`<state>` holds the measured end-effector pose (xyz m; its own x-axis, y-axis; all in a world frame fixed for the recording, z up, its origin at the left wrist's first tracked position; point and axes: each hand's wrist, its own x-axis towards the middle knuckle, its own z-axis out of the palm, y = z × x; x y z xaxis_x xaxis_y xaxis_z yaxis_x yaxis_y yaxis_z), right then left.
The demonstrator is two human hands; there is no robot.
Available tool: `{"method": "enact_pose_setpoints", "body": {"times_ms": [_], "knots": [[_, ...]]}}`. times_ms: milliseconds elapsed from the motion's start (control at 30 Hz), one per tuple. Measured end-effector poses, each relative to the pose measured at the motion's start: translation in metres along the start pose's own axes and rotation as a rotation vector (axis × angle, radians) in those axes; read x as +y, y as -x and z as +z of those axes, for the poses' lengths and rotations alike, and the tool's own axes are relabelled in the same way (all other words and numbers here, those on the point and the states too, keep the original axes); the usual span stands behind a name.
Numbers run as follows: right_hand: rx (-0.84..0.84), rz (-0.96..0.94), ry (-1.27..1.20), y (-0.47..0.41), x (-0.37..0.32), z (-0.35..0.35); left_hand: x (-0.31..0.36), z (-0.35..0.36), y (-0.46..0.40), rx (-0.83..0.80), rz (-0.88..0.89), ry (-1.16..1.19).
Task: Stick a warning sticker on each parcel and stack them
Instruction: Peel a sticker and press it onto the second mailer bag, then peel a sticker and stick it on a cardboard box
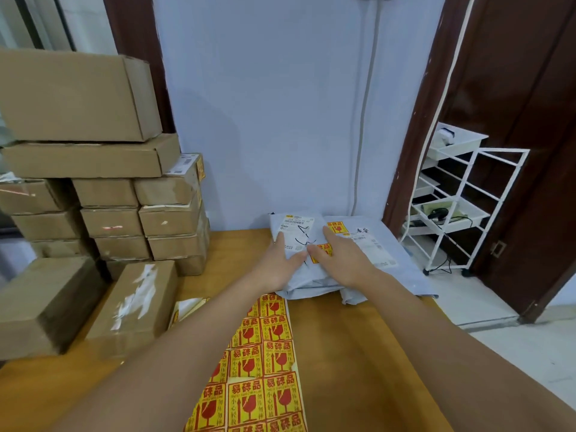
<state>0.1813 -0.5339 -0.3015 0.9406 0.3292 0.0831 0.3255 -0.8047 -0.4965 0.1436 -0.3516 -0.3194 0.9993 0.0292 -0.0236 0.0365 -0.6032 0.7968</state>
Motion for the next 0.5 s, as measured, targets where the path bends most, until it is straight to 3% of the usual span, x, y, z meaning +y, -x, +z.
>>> {"method": "enact_pose_setpoints", "body": {"times_ms": [267,367,500], "knots": [[-0.063,0.022,0.120,-0.012,0.000,0.009,-0.019,-0.001,-0.010,0.024,0.026,-0.005],[-0.002,-0.024,0.248,-0.009,0.003,0.019,-0.021,0.003,-0.016,-0.003,0.010,-0.086],[0.062,-0.058,0.209,-0.015,0.010,0.024,-0.020,0.012,-0.029,0.000,-0.023,-0.139]]}}
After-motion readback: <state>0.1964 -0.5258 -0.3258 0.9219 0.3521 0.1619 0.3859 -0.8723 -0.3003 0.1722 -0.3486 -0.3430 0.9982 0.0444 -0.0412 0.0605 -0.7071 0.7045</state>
